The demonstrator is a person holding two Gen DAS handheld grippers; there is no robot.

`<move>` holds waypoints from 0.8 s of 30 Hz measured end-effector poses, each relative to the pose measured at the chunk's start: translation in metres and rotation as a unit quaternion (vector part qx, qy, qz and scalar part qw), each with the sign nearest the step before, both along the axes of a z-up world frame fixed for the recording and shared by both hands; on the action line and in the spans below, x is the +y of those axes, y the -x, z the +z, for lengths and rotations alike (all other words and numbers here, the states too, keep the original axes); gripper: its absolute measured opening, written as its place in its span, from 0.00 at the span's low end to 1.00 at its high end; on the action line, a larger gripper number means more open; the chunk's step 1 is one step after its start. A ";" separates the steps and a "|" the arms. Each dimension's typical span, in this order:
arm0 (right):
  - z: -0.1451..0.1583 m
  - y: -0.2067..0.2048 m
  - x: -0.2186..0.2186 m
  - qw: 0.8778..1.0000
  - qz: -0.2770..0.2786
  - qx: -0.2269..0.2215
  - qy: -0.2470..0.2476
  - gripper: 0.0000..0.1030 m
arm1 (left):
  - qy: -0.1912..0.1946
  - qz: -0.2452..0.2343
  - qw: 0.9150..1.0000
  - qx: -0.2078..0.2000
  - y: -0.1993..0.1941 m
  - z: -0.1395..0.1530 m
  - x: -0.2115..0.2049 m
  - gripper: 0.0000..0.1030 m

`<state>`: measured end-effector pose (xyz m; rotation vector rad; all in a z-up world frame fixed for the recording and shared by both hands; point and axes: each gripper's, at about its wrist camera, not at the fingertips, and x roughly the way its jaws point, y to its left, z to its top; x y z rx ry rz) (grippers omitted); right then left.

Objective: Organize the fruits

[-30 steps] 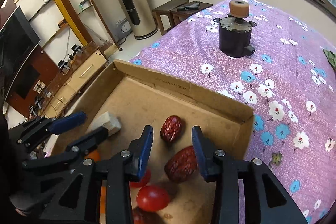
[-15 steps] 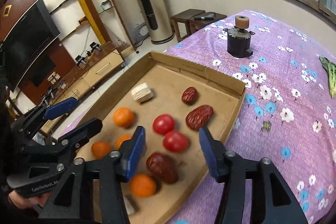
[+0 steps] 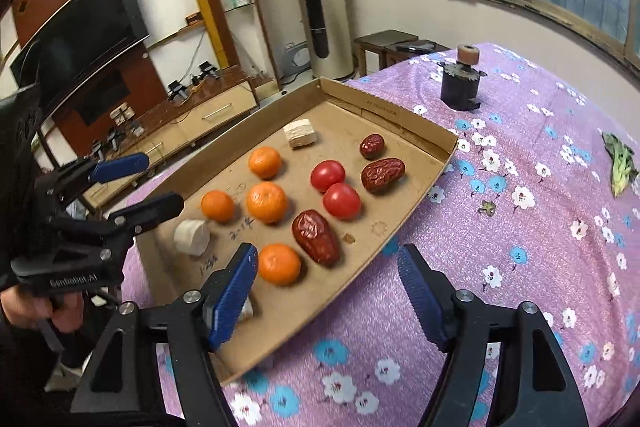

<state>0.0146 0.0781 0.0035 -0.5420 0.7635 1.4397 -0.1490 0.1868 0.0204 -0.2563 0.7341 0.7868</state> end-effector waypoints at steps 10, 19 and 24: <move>0.010 0.012 -0.025 0.999 0.039 -0.006 -0.012 0.84 | 0.000 -0.014 1.000 -0.005 0.005 0.001 -0.020 0.80; 0.008 0.032 -0.042 0.996 0.073 -0.053 -0.005 0.84 | -0.007 -0.008 1.000 -0.015 0.015 0.009 -0.027 0.80; 0.009 0.039 -0.047 0.994 0.078 -0.079 -0.003 0.84 | -0.014 -0.006 1.000 -0.016 0.017 0.011 -0.030 0.80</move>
